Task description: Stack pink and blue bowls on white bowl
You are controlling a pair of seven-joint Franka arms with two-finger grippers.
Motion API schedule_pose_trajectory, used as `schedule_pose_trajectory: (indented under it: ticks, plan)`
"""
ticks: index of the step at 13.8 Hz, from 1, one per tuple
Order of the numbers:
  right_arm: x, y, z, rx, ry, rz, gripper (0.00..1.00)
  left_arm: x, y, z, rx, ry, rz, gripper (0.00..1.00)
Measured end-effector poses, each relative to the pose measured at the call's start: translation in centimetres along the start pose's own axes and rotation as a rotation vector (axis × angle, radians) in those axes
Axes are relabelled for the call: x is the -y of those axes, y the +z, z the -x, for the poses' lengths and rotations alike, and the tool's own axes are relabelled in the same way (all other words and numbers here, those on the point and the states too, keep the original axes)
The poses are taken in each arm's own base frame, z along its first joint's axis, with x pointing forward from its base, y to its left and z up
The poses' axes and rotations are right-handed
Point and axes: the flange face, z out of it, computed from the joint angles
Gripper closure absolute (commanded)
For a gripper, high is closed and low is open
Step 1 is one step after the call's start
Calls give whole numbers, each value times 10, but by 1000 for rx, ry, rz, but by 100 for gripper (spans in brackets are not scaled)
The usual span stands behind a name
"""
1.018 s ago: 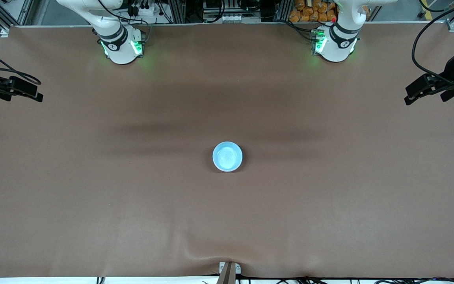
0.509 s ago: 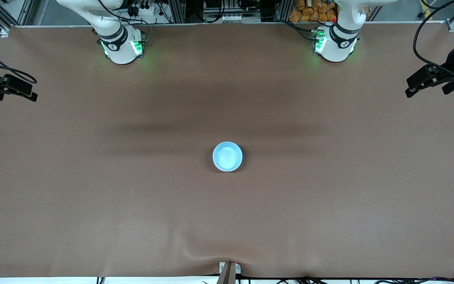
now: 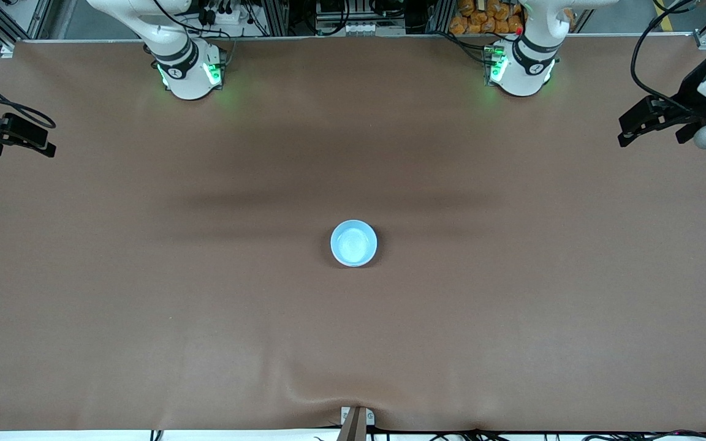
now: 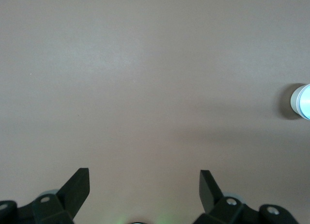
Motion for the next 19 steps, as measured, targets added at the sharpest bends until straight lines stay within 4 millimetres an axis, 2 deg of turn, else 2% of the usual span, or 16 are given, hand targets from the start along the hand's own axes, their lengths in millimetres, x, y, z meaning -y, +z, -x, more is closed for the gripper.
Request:
schedule_pose_trajectory:
  ticks: [19]
  plan:
    - [-3,1,-1,4,5,0,0,0,-7,0,-15,0,2,0]
